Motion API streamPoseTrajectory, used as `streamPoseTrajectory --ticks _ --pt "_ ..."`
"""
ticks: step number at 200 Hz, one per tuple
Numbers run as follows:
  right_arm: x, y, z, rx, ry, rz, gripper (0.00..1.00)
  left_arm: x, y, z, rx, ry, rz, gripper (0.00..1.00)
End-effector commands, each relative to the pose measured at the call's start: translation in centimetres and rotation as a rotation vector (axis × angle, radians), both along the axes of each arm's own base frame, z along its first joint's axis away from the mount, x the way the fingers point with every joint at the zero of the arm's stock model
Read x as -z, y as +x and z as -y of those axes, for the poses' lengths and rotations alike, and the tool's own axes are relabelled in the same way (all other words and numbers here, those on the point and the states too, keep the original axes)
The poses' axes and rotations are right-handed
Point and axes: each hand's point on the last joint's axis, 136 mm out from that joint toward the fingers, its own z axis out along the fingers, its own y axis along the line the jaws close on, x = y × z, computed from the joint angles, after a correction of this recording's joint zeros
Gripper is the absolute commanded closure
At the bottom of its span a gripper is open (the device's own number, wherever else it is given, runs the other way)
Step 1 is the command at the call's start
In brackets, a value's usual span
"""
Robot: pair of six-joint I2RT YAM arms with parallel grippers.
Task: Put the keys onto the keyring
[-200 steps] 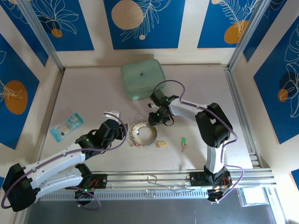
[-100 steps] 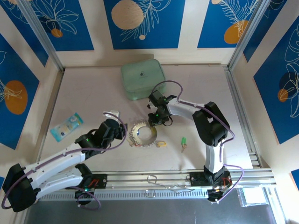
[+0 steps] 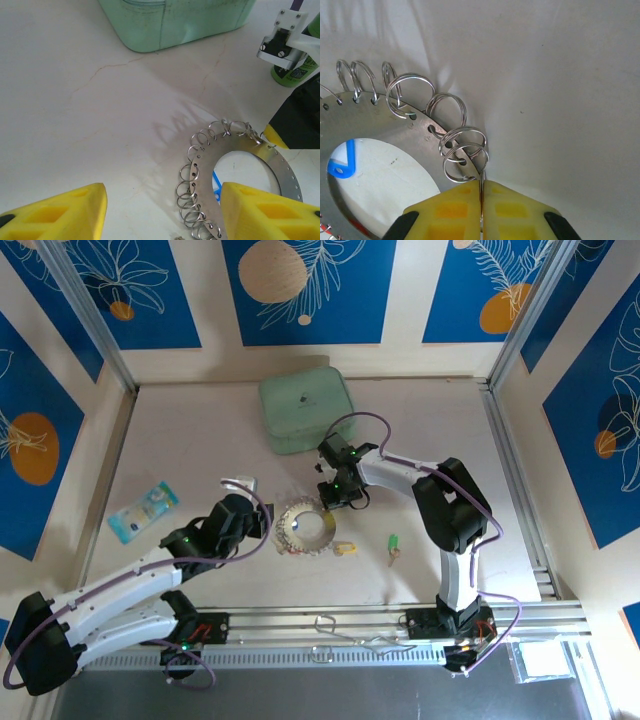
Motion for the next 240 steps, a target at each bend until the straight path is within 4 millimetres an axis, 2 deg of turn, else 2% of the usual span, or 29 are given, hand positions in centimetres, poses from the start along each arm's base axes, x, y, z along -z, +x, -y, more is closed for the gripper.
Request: streamPoseTrajectory --ticks 1,15,52,72,112,167,182,206,240 --pt "-0.2 0.1 0.4 -0.012 -0.022 0.004 0.97 -0.6 0.1 -0.1 0.012 -0.004 0.022 0.39" --pt "-0.5 0.2 0.6 -0.015 -0.031 0.021 1.0 -0.6 0.1 -0.2 0.012 0.0 0.024 0.39" --pt "-1.8 0.4 0.4 -0.053 -0.007 0.083 1.0 -1.2 0.0 -0.5 0.008 0.002 0.043 0.39" --pt "-4.1 0.1 -0.8 -0.102 0.051 0.183 1.0 -1.5 0.2 -1.4 -0.033 0.008 0.055 0.39" --pt "-8.3 -0.2 -2.1 -0.169 0.129 0.342 1.0 -3.8 0.3 -3.4 -0.123 0.0 0.135 0.41" --pt "-14.9 -0.7 -4.0 -0.271 0.287 0.543 1.0 -5.8 -0.7 -5.8 -0.181 0.004 0.17 0.41" --pt "-16.5 -0.9 -4.5 -0.288 0.342 0.568 1.0 -6.7 -0.7 -5.8 -0.164 0.014 0.191 0.41" --pt "-18.8 -1.5 -4.9 -0.327 0.447 0.602 1.0 -8.3 -0.6 -4.3 -0.056 0.049 0.218 0.39" --pt "-20.9 -1.5 -4.8 -0.344 0.475 0.658 1.0 -10.1 0.2 -3.9 -0.002 0.138 0.236 0.38"
